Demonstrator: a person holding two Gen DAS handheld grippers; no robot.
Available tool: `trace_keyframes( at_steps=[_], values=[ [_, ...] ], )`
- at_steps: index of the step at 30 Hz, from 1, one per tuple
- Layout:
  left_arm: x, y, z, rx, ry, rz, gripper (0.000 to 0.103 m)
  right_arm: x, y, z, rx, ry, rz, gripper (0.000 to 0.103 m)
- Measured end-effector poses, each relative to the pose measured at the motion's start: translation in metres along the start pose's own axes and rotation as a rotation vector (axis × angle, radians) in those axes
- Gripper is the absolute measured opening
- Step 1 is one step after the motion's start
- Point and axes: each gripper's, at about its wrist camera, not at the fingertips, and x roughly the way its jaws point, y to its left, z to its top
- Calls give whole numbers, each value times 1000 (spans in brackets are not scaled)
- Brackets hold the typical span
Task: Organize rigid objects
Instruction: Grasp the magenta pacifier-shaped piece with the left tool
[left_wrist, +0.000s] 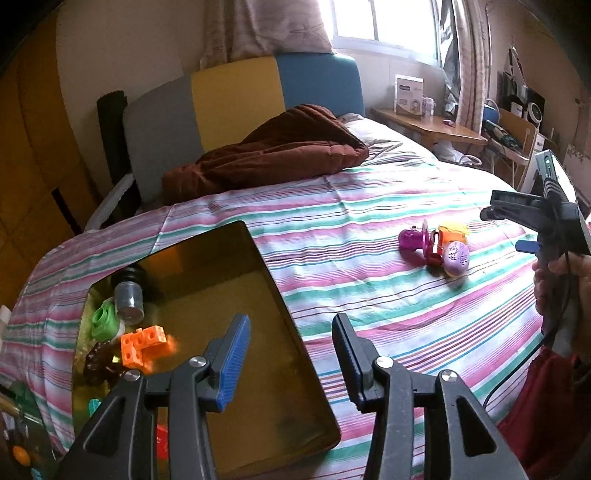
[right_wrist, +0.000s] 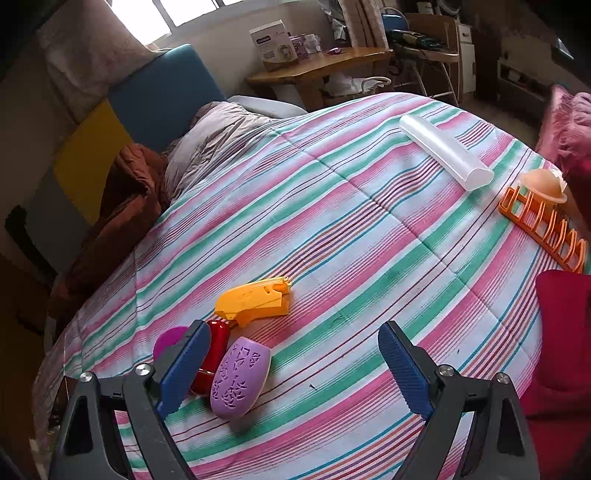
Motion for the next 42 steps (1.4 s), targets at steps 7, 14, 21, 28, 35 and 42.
trace_keyframes(
  at_steps=[7, 14, 21, 28, 35, 42],
  values=[
    [11, -8, 5, 4, 17, -25, 47, -2, -2, 2, 14, -9, 4, 93],
    [24, -22, 18, 2, 41, -92, 47, -7, -22, 7, 118, -27, 1, 94],
    [47, -44, 33, 16, 80, -155, 47, -3, -28, 7, 163, 1, 21, 94],
    [88, -66, 52, -10, 176, -283, 47, 3, -26, 5, 165, 36, 47, 94],
    [126, -93, 81, -33, 196, -402, 67, 5, -24, 4, 156, 53, 65, 95],
    [172, -111, 107, -76, 225, -473, 73, 6, -23, 3, 155, 64, 80, 95]
  ],
)
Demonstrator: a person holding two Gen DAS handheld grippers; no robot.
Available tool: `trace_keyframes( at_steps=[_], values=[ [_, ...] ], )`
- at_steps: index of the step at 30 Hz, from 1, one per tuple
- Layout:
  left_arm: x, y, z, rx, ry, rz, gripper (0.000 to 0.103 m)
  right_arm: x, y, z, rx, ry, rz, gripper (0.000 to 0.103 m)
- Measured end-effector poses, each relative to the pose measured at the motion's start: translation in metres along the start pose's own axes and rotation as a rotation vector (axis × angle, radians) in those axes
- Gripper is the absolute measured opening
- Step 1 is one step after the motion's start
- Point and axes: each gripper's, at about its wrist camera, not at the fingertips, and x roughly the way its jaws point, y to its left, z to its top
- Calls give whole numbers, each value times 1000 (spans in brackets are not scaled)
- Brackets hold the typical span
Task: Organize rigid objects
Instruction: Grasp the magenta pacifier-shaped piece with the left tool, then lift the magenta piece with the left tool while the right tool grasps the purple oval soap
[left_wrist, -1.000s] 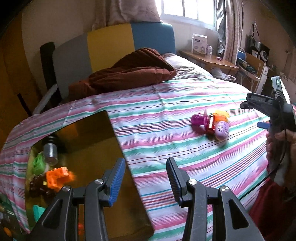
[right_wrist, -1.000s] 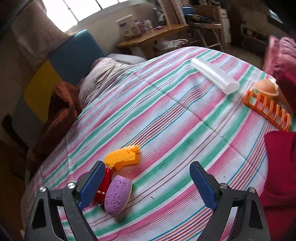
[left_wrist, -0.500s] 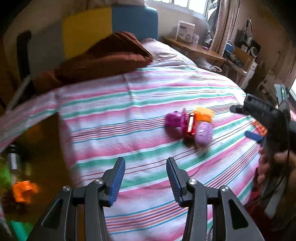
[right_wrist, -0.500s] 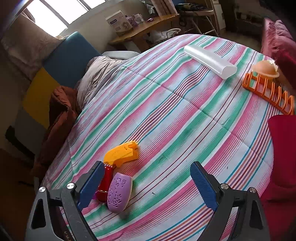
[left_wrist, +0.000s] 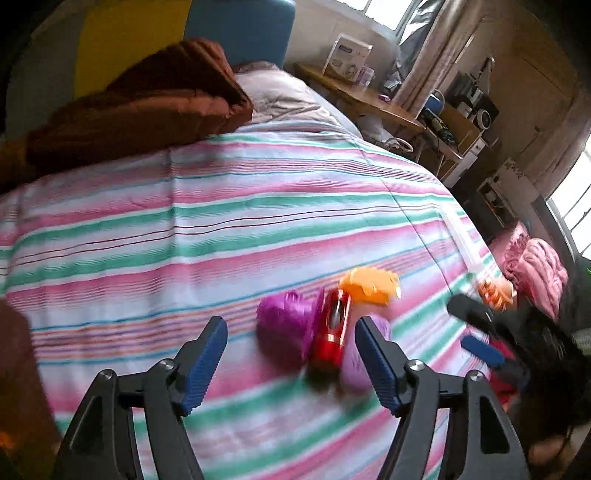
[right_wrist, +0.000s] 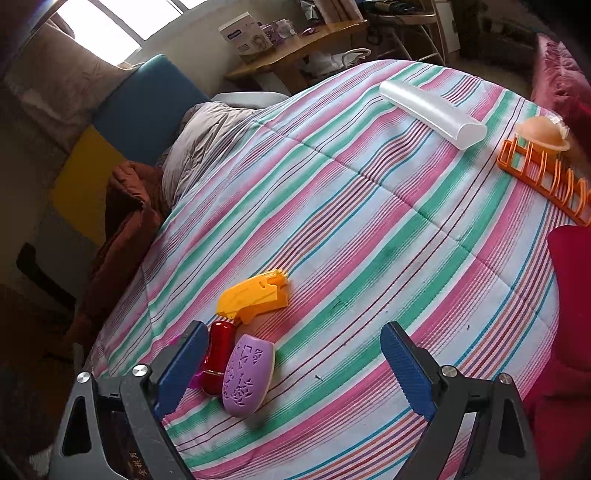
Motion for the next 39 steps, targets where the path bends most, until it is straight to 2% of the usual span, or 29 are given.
trace_keyframes(
  at_steps=[4, 6, 7, 8, 10, 15, 17, 19, 23, 24, 27, 29, 31, 39],
  values=[
    [35, 6, 11, -37, 70, -19, 70, 4, -1, 0, 7, 16, -5, 95],
    [51, 12, 8, -57, 119, -16, 55, 7, 0, 0, 6, 24, -7, 95],
    [50, 13, 5, -45, 99, 5, 47, 8, 1, 0, 5, 29, -10, 95],
    [47, 13, 1, -30, 90, 2, 45, 9, 0, 0, 4, 30, -11, 95],
    [41, 16, -6, -28, 92, -3, 45, 9, -1, 0, 10, 30, -7, 95],
    [16, 27, -33, -44, 79, 92, 45, 11, -7, 2, 44, 42, 8, 95],
    [3, 27, -51, -37, 68, 120, 46, 14, -10, 1, 60, 57, 17, 95],
    [-7, 21, -70, 13, 47, 155, 47, 16, -12, 0, 75, 73, 27, 95],
    [-26, 14, -101, 8, 3, 181, 47, 19, -9, -2, 55, 95, 30, 95],
    [-30, 12, -108, 17, -13, 194, 47, 19, -7, -3, 41, 97, 29, 94],
    [-35, 3, -124, 53, -65, 234, 48, 24, 2, -5, -16, 112, 21, 81],
    [-36, 4, -130, 55, -101, 234, 48, 28, 7, -7, -42, 136, 35, 75],
    [-36, 7, -132, 49, -116, 221, 48, 33, 13, -10, -67, 154, 47, 64],
    [-37, 9, -136, 61, -155, 195, 48, 54, 32, -22, -163, 220, 54, 65]
  ],
)
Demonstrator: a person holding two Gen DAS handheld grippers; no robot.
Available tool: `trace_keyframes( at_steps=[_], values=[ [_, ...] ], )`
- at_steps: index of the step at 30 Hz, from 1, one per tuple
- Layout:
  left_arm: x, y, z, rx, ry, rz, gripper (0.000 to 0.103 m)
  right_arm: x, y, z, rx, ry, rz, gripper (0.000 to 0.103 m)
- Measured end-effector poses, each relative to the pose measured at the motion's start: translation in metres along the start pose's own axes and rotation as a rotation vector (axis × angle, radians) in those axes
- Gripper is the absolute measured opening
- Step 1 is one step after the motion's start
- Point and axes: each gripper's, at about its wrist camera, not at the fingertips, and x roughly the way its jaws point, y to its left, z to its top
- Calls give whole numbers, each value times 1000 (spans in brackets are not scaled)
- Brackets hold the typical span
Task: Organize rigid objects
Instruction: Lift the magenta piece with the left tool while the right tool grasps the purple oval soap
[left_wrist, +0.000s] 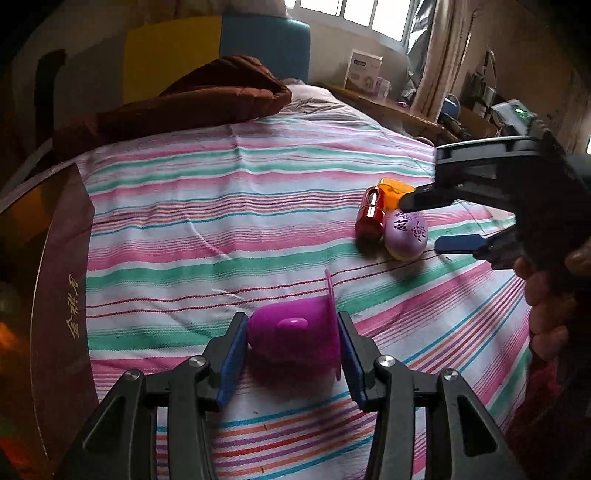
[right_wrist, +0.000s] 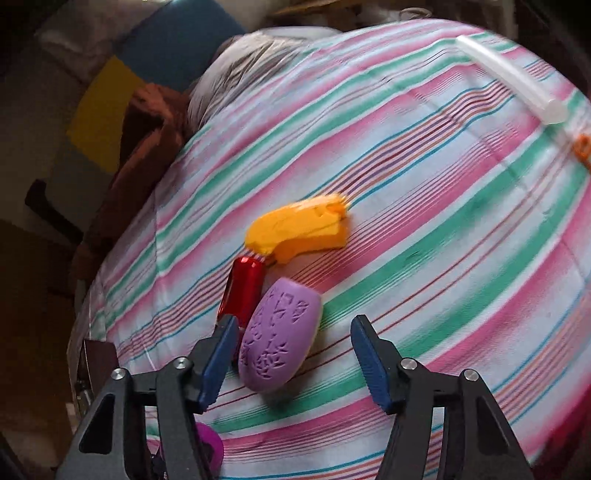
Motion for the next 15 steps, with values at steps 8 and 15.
trace_keyframes(
  at_steps=[8, 15],
  values=[
    [-4, -1, -4, 8, -16, -8, 48, 10, 26, -16, -264, 3, -227, 36],
    [-6, -1, -8, 5, -28, -6, 48, 5, 18, -16, -253, -5, -225, 38]
  ],
)
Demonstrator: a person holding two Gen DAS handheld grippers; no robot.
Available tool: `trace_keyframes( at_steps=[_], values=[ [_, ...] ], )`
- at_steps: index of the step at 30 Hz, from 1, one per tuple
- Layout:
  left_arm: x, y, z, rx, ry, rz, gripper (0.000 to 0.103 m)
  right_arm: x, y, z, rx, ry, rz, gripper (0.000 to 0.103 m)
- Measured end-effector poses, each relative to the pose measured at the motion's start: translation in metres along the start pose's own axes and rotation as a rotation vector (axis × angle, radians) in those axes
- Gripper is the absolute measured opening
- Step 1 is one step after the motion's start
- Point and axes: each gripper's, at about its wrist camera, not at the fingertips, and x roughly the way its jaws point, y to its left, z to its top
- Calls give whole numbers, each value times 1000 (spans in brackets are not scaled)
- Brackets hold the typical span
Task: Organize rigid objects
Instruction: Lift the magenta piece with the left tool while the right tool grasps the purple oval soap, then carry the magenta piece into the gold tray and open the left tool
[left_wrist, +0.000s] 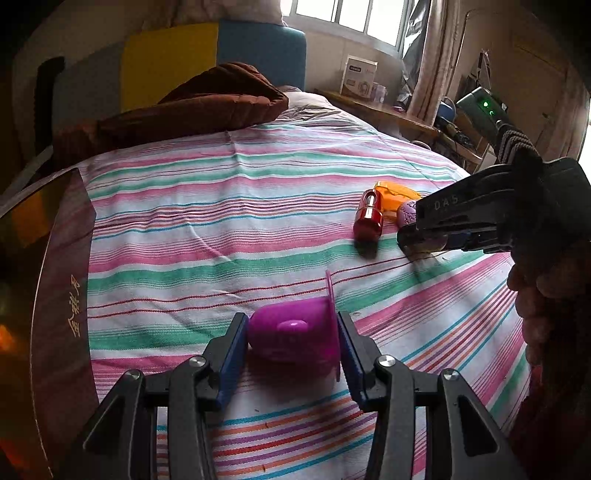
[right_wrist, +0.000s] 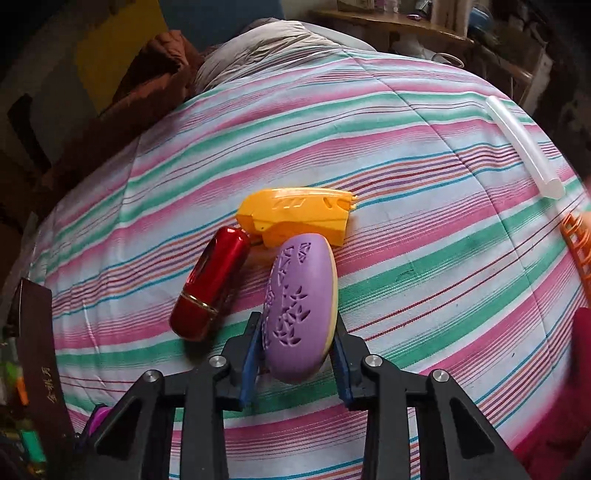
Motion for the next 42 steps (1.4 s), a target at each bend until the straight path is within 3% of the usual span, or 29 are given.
trace_keyframes(
  at_steps=[3, 4, 12, 13, 14, 19, 22, 29, 42],
  values=[
    [-1, 1, -1, -8, -4, -2, 48, -4, -5, -1, 13, 0, 70, 60],
    [-1, 0, -1, -8, -4, -2, 48, -4, -4, -1, 11, 1, 74, 61],
    [-1, 0, -1, -15, -9, -5, 48, -9, -2, 1, 20, -34, -31, 60],
    [-1, 0, -1, -15, -9, -5, 48, -10, -2, 0, 17, -36, -42, 48],
    [-1, 0, 0, -14, -9, -4, 48, -12, -3, -1, 6, -43, -65, 44],
    [0, 1, 4, -18, 15, -4, 48, -10, 9, -6, -81, -48, -149, 45],
    [-1, 0, 11, -28, 54, 5, 46, -2, 7, -5, -98, -36, -155, 45],
    [-47, -13, 23, 2, -13, -15, 46, 8, 17, 0, -124, -51, -172, 44],
    [-126, 12, 33, -2, -105, 99, 46, 9, 24, -1, -183, -75, -207, 44]
  ],
)
